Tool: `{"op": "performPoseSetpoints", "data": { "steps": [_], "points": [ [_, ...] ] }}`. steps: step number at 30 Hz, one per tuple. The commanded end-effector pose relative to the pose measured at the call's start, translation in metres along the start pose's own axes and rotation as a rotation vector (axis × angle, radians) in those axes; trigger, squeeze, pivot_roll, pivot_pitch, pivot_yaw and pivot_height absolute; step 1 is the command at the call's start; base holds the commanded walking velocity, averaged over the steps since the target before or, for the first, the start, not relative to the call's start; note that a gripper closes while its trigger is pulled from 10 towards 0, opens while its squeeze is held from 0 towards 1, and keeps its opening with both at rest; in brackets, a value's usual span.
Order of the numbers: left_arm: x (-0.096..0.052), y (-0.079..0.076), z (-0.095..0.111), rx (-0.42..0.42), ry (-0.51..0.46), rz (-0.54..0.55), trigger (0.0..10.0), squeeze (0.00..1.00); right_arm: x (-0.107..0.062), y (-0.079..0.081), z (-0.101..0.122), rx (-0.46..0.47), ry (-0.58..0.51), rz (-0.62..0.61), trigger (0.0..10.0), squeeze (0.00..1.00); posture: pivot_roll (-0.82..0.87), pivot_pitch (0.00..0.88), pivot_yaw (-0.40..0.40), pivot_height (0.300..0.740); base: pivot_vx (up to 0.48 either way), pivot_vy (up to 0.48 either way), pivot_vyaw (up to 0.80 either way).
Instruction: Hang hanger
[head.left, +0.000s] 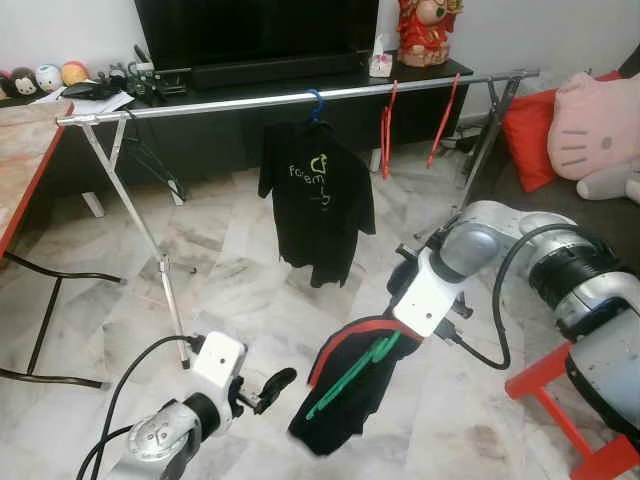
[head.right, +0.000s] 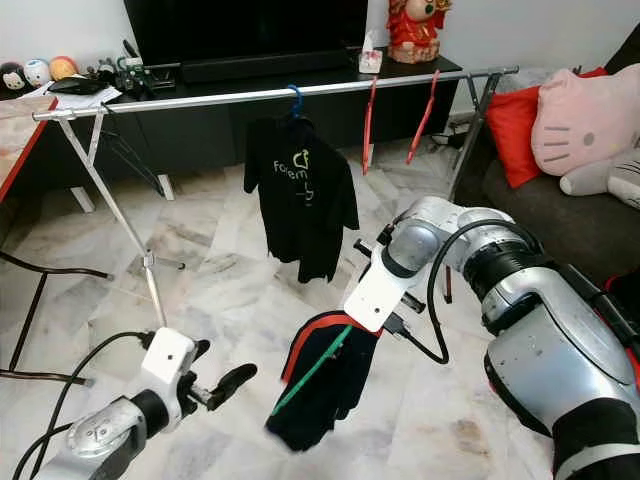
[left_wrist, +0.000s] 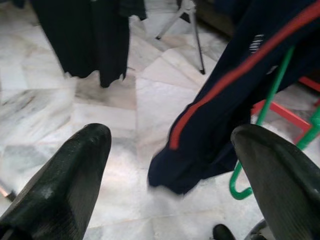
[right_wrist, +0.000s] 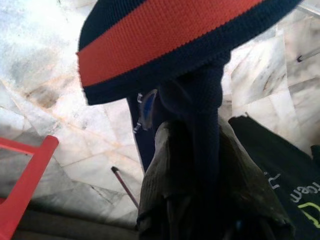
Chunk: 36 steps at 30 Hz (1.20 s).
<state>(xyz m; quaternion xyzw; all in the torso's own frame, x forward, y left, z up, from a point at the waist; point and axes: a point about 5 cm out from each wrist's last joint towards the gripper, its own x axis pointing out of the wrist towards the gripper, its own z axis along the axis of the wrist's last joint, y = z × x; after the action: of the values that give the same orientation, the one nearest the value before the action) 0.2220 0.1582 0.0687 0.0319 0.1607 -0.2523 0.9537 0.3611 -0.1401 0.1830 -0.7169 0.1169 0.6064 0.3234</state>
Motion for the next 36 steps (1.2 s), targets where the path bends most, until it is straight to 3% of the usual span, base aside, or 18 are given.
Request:
{"op": "performPoseSetpoints", "data": {
  "steps": [1,7,10,16,21,28,32,36],
  "points": [
    [-0.004,0.008,-0.003,0.006,-0.006,0.035,10.0,0.0,-0.019,-0.021,0.004,-0.032,-0.016,-0.081,10.0,0.0,-0.12,0.0,0.009,0.74,0.0,0.0,0.0],
    [-0.006,0.013,-0.007,0.006,-0.01,0.054,10.0,0.0,-0.027,-0.033,0.006,-0.056,-0.002,-0.127,10.0,0.0,-0.11,0.0,0.007,0.74,0.0,0.0,0.0],
    [-0.008,0.021,-0.013,-0.048,-0.049,0.128,10.0,0.0,-0.044,-0.053,0.009,-0.079,0.019,-0.196,10.0,0.0,-0.11,0.0,-0.005,0.74,0.0,0.0,0.0],
    [-0.009,0.02,-0.018,-0.078,-0.061,0.146,10.0,0.0,-0.063,-0.071,0.015,-0.111,0.011,-0.261,10.0,0.0,-0.11,0.0,-0.008,0.74,0.0,0.0,0.0],
    [-0.009,0.016,-0.003,-0.096,-0.132,0.121,10.0,0.0,-0.08,-0.079,0.012,-0.118,0.044,-0.307,10.0,0.0,-0.12,0.0,-0.011,0.74,0.0,0.0,0.0],
    [-0.01,0.004,0.01,-0.06,-0.16,0.031,10.0,0.0,-0.097,-0.081,0.005,-0.075,0.061,-0.349,10.0,0.0,-0.13,0.0,-0.007,0.74,0.0,0.0,0.0],
    [-0.012,0.012,0.011,-0.034,-0.164,0.095,10.0,0.0,-0.104,-0.071,-0.007,-0.036,0.112,-0.323,10.0,0.0,-0.13,0.0,-0.006,0.74,0.0,0.0,0.0],
    [-0.014,0.031,0.027,-0.008,-0.248,0.26,10.0,0.0,-0.095,-0.053,-0.015,-0.012,0.11,-0.241,10.0,0.0,-0.13,0.0,0.0,0.74,0.0,0.0,0.0]
  ]
}}
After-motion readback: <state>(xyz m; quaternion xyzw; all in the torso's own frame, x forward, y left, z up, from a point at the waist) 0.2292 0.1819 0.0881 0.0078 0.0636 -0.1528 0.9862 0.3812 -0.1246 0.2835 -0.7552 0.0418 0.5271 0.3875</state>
